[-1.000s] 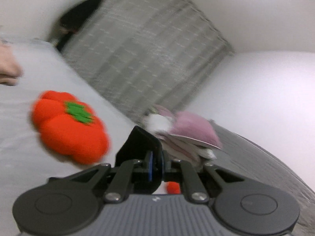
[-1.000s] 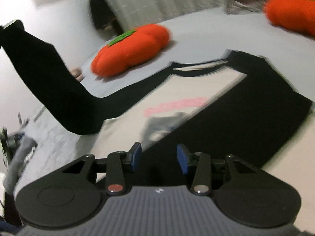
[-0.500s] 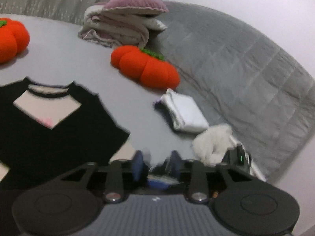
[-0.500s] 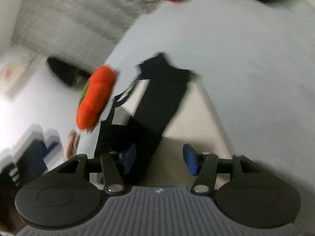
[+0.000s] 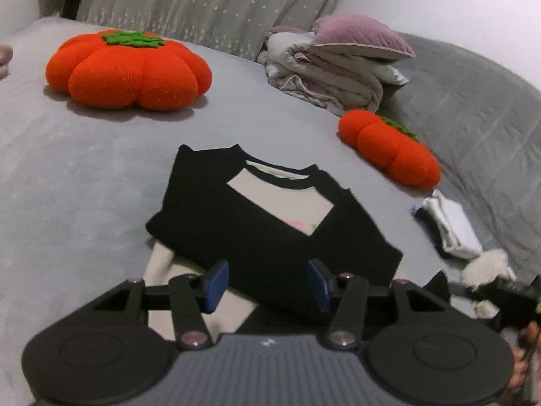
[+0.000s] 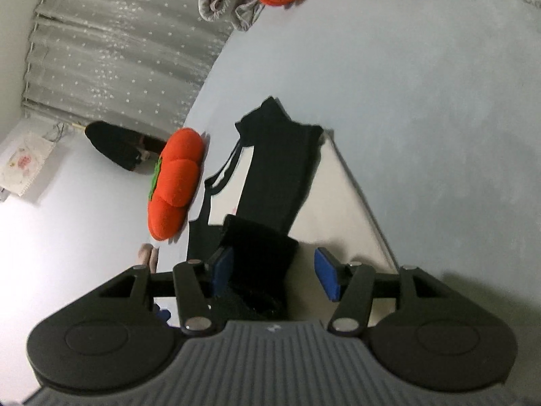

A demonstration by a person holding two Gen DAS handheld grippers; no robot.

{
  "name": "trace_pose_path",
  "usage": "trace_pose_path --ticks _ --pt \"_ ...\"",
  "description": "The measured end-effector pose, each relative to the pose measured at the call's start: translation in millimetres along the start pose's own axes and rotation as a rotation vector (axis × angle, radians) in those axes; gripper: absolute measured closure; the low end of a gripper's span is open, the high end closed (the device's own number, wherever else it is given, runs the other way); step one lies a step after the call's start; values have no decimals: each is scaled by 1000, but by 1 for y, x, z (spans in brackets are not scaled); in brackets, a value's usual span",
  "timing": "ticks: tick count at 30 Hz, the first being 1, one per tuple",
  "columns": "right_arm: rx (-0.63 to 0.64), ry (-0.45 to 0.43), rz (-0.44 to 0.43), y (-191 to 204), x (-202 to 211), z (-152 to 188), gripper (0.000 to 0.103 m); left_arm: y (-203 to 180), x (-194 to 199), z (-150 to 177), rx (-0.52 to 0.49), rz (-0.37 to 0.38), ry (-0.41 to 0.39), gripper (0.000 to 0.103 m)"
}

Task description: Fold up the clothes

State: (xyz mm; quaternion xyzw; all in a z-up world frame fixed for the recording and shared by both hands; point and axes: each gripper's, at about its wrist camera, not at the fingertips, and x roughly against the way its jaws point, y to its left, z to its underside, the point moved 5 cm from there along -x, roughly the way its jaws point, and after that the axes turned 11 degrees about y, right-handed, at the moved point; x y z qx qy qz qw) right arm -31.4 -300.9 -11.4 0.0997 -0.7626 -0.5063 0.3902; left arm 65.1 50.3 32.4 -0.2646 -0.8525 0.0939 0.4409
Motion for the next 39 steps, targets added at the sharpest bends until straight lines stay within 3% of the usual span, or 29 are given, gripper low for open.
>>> trace_pose_path --ticks 6,8,11,23,28,34,39 --pt "-85 43 -107 -8 -9 3 44 14 -8 -5 33 -19 9 51" --pt "-72 48 -100 -6 -7 5 44 18 -11 -7 33 -25 13 52" --pt "9 57 40 -3 -10 8 44 23 -17 -8 36 -49 17 52" --pt "219 77 236 10 -19 19 46 23 -33 -9 18 -97 12 53" --pt "443 -11 442 27 -15 21 41 30 -38 -9 38 -92 33 52" --pt "571 -25 518 35 -23 24 40 41 -43 -13 68 -104 39 51" --pt "866 -123 593 66 -34 49 40 45 -46 -14 94 -81 43 51"
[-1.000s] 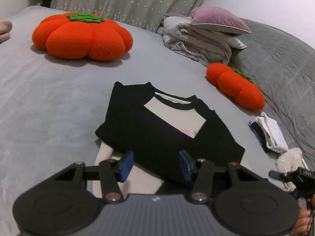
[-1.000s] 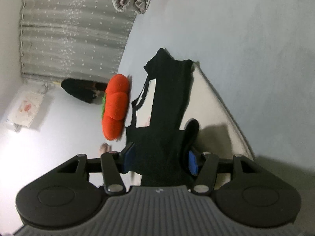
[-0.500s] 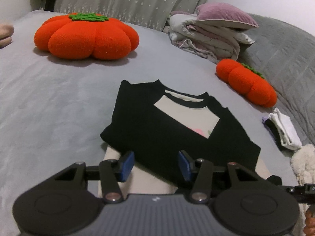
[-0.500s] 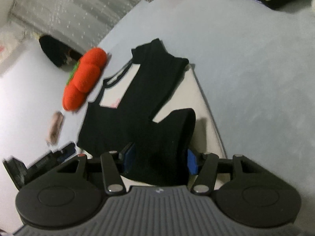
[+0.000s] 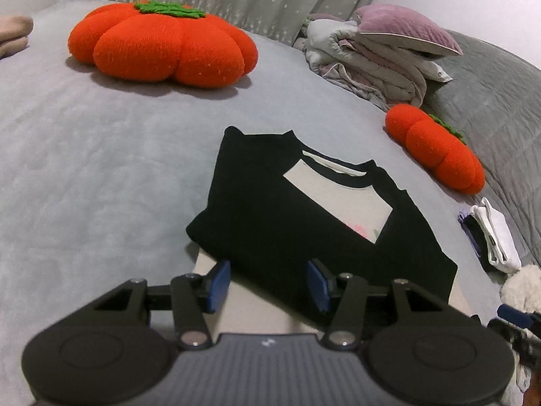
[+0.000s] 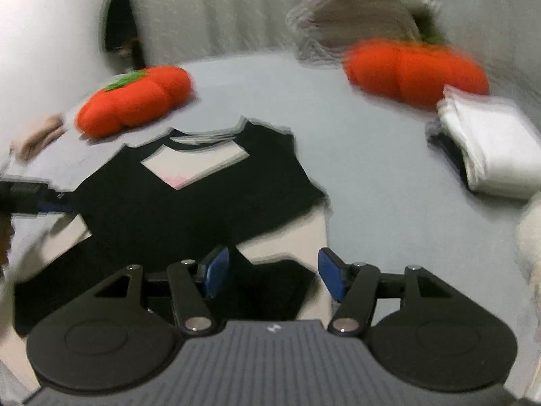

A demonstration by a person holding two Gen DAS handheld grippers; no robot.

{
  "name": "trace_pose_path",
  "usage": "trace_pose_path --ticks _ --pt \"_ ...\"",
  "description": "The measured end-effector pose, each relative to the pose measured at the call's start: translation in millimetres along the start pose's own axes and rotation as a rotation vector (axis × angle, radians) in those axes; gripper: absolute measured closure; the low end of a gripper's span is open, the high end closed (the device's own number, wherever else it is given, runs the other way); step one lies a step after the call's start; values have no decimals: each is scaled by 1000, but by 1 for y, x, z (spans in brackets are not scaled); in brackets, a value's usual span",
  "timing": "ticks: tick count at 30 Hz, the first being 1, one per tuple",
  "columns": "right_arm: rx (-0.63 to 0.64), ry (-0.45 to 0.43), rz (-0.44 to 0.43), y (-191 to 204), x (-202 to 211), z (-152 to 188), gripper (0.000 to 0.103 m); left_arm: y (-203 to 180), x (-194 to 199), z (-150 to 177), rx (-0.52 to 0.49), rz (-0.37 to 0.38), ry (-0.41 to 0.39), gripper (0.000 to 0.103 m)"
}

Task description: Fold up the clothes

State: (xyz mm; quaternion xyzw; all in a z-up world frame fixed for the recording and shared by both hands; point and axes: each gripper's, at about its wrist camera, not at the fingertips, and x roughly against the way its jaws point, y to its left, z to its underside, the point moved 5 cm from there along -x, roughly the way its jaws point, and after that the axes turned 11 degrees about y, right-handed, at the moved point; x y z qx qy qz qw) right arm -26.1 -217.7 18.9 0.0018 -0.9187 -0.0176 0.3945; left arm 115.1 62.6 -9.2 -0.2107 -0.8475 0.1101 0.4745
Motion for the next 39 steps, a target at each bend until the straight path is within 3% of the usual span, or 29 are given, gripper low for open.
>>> trace_pose_path --ticks 4,5,7,9,13,16,17,20,28,33,39 --pt "293 5 -77 72 -17 4 41 4 -5 -2 40 20 6 51" --pt "365 16 -85 90 -25 8 45 6 -6 -2 47 22 9 51" --pt "505 28 -29 118 -44 13 52 8 -7 -1 59 26 16 51" --pt "547 36 -7 129 -58 12 67 10 -6 0 63 31 22 51" --pt "604 44 4 139 -70 5 72 8 -8 2 40 31 30 48" --pt "652 50 16 146 -73 1 97 6 -9 2 28 25 29 46" --pt "662 46 27 148 -73 0 100 6 -9 2 27 25 29 46" --pt "615 7 33 145 -61 -9 100 6 -9 3 20 25 26 45" --pt "310 -79 -18 107 -41 -51 100 -6 -13 5 -71 13 15 40" --pt "139 -109 -129 91 -30 -70 100 -10 -18 2 -108 -18 -8 40" --pt "104 -135 -159 88 -13 -75 100 -2 -21 -6 -62 -15 -45 40"
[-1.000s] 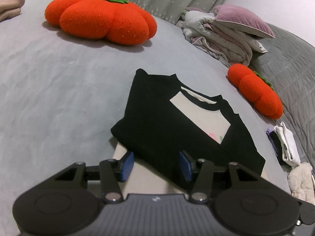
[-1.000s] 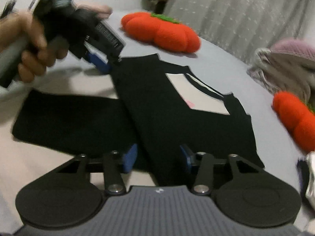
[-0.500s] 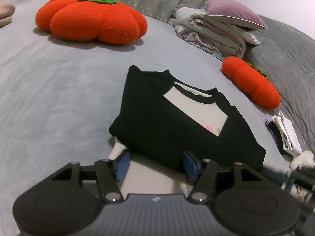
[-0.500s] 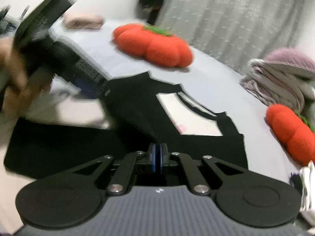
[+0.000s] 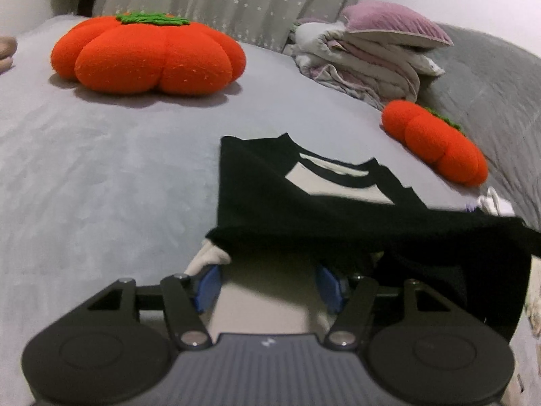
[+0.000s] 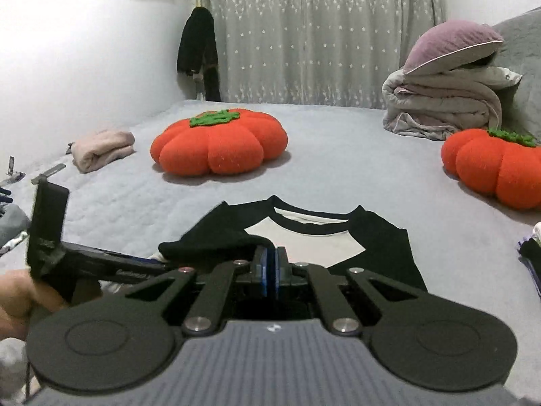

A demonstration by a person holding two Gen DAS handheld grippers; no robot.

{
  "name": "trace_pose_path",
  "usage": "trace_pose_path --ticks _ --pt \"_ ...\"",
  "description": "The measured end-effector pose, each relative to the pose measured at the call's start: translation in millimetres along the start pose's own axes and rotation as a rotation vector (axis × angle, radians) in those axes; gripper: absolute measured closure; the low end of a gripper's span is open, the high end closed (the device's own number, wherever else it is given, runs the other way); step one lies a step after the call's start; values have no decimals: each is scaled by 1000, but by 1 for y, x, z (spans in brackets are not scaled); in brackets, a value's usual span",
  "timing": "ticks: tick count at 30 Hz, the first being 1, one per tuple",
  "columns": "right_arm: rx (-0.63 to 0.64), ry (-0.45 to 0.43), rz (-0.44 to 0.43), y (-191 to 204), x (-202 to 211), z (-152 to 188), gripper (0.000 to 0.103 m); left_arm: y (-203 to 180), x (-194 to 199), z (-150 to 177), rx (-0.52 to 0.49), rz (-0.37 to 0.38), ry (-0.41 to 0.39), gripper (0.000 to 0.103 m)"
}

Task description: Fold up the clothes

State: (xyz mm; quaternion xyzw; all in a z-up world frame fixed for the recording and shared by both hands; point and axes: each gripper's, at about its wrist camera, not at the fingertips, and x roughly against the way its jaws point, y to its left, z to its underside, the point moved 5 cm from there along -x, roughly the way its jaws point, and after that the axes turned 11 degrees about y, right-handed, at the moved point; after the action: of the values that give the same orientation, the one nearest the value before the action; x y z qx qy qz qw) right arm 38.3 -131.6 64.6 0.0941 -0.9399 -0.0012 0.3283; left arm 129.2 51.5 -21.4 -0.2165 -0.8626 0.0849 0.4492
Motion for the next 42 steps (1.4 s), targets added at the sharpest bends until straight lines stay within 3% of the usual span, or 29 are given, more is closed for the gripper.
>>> trace_pose_path --ticks 5,10,12,16,18,22,25,29,34,36,40,42 --pt "-22 0 -15 -6 7 3 100 7 3 -3 62 35 -34 43" --pt "-14 35 -6 -9 -3 9 99 20 14 -4 217 167 -56 46" --pt "-17 46 -17 -8 -8 10 99 12 12 -2 181 226 -28 46" --pt "-15 24 -37 -3 -7 1 99 -18 2 7 2 186 19 45" --pt "-17 13 -44 -2 -5 -3 99 -23 -3 7 -27 151 11 44" --pt "-21 15 -43 -4 -5 -2 99 -8 -1 -5 26 99 -54 43" --pt "-31 39 -37 -6 -7 7 99 16 6 -13 107 108 -95 45" --pt "-16 87 -45 -3 -16 23 99 29 9 -11 147 112 -87 51" --pt "82 177 -37 19 -41 50 98 28 12 -5 67 43 -63 54" --pt "118 194 -46 27 -45 58 92 30 16 -3 36 25 -58 54" --pt "182 216 -36 37 -48 68 91 39 15 1 -23 -54 -12 44" --pt "200 225 -34 37 -45 70 90 44 18 2 -33 -33 -2 44"
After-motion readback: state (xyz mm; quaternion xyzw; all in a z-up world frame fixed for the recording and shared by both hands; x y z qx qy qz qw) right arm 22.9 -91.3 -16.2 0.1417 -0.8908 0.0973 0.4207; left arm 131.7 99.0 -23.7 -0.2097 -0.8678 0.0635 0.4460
